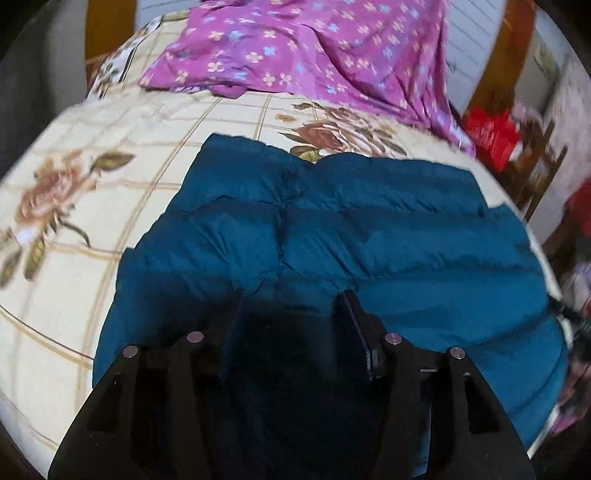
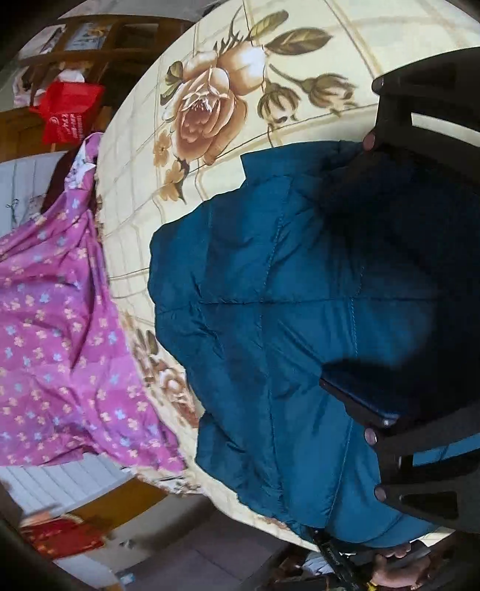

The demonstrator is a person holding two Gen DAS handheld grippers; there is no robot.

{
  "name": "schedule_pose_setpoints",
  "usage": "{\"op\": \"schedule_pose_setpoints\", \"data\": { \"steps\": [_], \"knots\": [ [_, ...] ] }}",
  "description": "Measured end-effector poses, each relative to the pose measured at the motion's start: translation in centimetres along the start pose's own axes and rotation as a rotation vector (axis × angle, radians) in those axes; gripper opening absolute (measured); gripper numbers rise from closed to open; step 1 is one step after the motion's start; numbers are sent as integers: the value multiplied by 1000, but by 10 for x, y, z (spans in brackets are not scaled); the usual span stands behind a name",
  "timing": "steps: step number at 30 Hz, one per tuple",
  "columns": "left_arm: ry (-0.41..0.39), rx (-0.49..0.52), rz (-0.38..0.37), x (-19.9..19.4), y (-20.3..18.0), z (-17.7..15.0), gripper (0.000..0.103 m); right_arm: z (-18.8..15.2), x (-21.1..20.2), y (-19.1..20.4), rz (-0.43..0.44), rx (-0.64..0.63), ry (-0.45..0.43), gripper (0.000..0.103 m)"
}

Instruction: Fold large clothes

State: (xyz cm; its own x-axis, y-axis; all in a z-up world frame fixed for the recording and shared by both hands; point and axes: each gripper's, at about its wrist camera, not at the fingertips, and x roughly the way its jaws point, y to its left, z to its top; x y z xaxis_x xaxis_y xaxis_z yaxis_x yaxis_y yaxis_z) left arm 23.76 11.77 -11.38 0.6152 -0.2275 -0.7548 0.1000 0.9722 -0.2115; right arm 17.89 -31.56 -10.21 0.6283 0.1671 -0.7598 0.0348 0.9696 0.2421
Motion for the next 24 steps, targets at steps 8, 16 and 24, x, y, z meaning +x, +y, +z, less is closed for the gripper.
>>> {"op": "schedule_pose_setpoints", "data": {
  "steps": [8, 16, 24],
  "knots": [
    [-14, 55, 36, -53, -17, -9, 51, 4, -17, 14, -39, 4, 54, 96],
    [-77, 167, 48, -144, -64, -89, 78, -56, -121, 74, -49, -2, -19, 96],
    [-237, 393, 260, -206, -129, -181, 78, -159, -185, 131, -30, -68, -69, 96]
  ]
}}
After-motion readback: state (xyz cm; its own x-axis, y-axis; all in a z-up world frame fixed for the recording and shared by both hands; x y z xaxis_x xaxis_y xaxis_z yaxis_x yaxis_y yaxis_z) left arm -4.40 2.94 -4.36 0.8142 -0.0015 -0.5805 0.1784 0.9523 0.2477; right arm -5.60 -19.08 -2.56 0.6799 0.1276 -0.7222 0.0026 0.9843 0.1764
